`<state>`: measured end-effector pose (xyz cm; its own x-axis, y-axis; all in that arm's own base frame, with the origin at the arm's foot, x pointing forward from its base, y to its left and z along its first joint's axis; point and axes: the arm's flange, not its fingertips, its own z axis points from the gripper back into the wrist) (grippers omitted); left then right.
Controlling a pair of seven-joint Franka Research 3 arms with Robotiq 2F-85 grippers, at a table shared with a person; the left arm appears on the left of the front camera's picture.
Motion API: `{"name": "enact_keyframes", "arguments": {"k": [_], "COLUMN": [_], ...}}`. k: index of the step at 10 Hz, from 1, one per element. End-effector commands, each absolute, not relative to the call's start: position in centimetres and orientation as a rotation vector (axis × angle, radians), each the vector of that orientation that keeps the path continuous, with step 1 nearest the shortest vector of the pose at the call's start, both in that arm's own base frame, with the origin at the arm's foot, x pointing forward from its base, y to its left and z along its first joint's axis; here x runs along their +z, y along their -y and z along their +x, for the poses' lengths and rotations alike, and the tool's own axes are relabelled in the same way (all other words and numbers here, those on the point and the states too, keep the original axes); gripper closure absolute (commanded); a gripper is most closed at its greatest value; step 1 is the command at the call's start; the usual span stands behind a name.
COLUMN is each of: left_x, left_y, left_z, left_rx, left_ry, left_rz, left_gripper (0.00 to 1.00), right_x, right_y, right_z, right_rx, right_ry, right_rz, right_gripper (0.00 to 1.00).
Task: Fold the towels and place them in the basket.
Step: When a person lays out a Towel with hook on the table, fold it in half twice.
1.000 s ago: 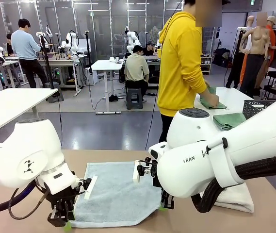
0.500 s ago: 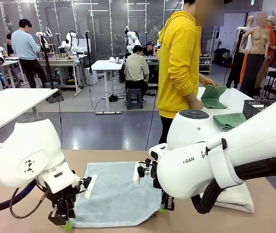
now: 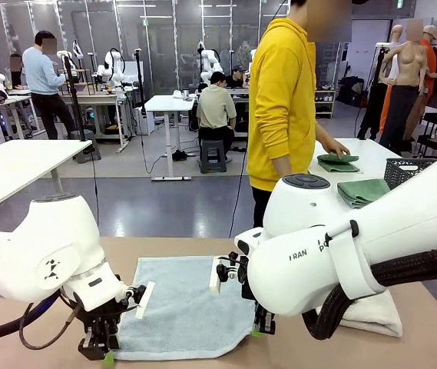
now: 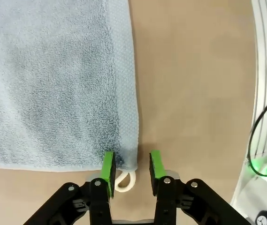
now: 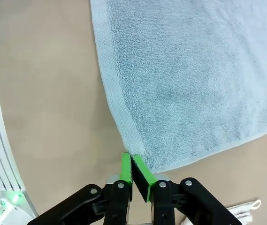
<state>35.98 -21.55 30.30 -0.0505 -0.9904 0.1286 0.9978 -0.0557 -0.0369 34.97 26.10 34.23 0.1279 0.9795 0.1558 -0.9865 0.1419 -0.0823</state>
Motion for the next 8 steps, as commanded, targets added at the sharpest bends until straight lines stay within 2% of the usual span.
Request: {"name": "enact_keyframes", "arguments": {"k": [1,2,3,4,8], "left_x": [29.9,29.9,29.8,29.9,31.1], "left_y": [22.0,22.0,22.1,22.1,22.0], "left_z": [36.6,36.5,36.5,36.4,35.9], "left_rx": [-1.615,-1.611,-1.614,-1.617,-1.616], "left_ry": [0.062,0.061,0.053,0.050,0.085], "left_rz": [-0.111,-0.114,-0.112,-0.112,-0.102], "left_gripper": [0.60,0.60,0.93,1.00,1.00], "right_x": [33.9,33.8,33.8,33.8,33.7], "right_y": [-25.8,-25.9,-25.8,-25.9,-25.7], "right_z": [34.7,34.6,34.7,34.6,34.4], "right_rx": [1.449,1.449,1.448,1.449,1.443], "right_ry": [0.195,0.193,0.193,0.194,0.198], "right_rz": [0.073,0.073,0.073,0.072,0.070], "right_gripper": [1.00,1.00,1.00,1.00,1.00]}}
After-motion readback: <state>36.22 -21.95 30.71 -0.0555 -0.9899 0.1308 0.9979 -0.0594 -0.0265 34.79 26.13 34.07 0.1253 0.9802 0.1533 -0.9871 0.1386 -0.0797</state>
